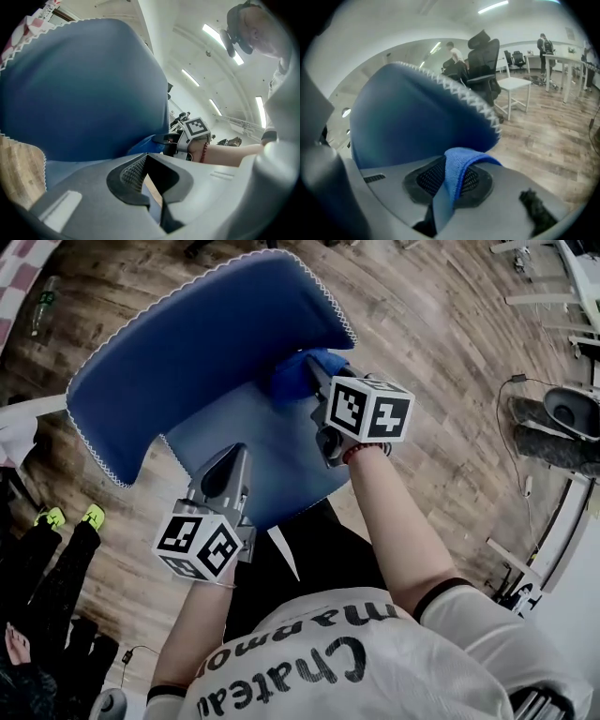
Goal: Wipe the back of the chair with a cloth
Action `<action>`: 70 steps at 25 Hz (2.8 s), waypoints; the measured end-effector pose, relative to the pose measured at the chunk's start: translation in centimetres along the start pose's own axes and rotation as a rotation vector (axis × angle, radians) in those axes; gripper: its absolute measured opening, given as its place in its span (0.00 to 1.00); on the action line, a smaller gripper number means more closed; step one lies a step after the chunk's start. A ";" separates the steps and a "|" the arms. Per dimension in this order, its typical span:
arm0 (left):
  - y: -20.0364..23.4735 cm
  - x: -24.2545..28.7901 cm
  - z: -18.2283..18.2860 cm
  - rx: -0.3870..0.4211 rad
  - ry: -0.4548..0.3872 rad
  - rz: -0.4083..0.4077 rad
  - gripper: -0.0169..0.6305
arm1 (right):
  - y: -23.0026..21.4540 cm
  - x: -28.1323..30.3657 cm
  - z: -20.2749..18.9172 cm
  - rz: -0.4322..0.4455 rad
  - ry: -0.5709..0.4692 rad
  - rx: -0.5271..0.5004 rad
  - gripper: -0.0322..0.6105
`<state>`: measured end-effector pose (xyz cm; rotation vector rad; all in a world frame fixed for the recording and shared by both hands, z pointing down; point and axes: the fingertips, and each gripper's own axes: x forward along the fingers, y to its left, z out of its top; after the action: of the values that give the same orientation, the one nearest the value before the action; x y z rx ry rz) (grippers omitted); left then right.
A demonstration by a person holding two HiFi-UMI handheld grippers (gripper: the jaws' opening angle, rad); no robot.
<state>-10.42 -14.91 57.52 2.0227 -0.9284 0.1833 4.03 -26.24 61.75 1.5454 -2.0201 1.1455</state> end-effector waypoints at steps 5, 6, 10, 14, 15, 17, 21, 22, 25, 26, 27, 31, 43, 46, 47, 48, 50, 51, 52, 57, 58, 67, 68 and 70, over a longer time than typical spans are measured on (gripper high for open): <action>3.1 -4.2 0.0 0.091 -0.015 0.045 0.02 | 7.1 2.8 -3.7 0.062 0.077 -0.063 0.13; 3.9 -5.1 -0.2 0.086 -0.014 0.059 0.01 | 8.8 3.4 -4.6 0.087 0.092 -0.078 0.13; 6.9 -8.9 -0.5 0.049 -0.027 0.106 0.02 | 16.0 5.5 -8.3 0.197 0.163 -0.124 0.13; 9.6 -12.4 -0.7 0.034 -0.033 0.134 0.01 | 22.4 7.3 -11.6 0.292 0.207 -0.161 0.13; 10.3 -13.3 -1.0 0.029 -0.030 0.143 0.02 | 24.0 7.7 -12.5 0.323 0.224 -0.168 0.13; 11.5 -14.9 -1.4 0.018 -0.025 0.162 0.01 | 27.0 8.0 -14.6 0.387 0.268 -0.186 0.13; 12.8 -16.5 -1.4 0.005 -0.031 0.183 0.01 | 30.7 8.2 -18.2 0.488 0.356 -0.232 0.13; 13.0 -16.7 -1.3 0.002 -0.035 0.188 0.02 | 31.2 8.3 -18.9 0.510 0.377 -0.228 0.13; 14.0 -16.8 -0.7 -0.009 -0.051 0.212 0.01 | 31.3 9.4 -19.3 0.539 0.404 -0.207 0.13; 14.4 -16.7 -0.7 -0.015 -0.055 0.222 0.01 | 30.9 9.8 -18.9 0.536 0.401 -0.204 0.13; 14.7 -16.6 -0.6 -0.024 -0.059 0.233 0.02 | 30.3 10.2 -18.5 0.527 0.395 -0.202 0.13; 15.9 -15.2 -0.4 -0.069 -0.085 0.280 0.02 | 26.0 11.4 -15.1 0.472 0.335 -0.116 0.13; 10.7 -3.3 -1.0 -0.042 0.005 0.164 0.02 | 9.6 10.1 -7.5 0.302 0.170 0.129 0.13; 8.7 -0.9 -1.2 -0.013 0.039 0.138 0.02 | 5.7 9.0 -5.8 0.260 0.118 0.174 0.13; 8.0 0.0 -1.1 -0.004 0.048 0.133 0.02 | 4.4 8.6 -5.2 0.246 0.101 0.189 0.13; 7.4 0.8 -1.0 0.003 0.057 0.129 0.02 | 3.1 8.1 -4.7 0.233 0.084 0.204 0.13; 6.0 2.3 -0.8 0.019 0.068 0.120 0.02 | 0.6 7.2 -3.9 0.210 0.056 0.231 0.13; 5.2 3.0 -0.8 0.028 0.072 0.116 0.02 | -0.6 6.7 -3.5 0.198 0.043 0.244 0.13; 4.3 3.7 -0.7 0.038 0.076 0.110 0.02 | -1.9 6.1 -3.1 0.187 0.030 0.256 0.13; -1.1 7.7 -0.9 0.088 0.084 0.061 0.02 | -8.5 1.3 -1.2 0.129 -0.031 0.274 0.13; -2.2 8.5 -1.3 0.097 0.079 0.056 0.02 | -9.8 -0.1 -0.5 0.126 -0.051 0.251 0.12; -10.7 6.7 -0.2 0.084 -0.037 -0.010 0.03 | -12.1 -14.1 10.9 0.167 -0.362 -0.008 0.12; -11.6 5.5 0.5 0.094 -0.041 -0.041 0.03 | -11.1 -15.5 12.1 0.198 -0.397 -0.029 0.12; -12.9 2.7 2.2 0.116 -0.062 -0.068 0.03 | -8.4 -18.3 13.9 0.270 -0.451 -0.063 0.12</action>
<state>-0.27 -13.71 48.86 2.1739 -0.9042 0.1410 20.71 -25.95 43.84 1.6492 -2.5976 0.8618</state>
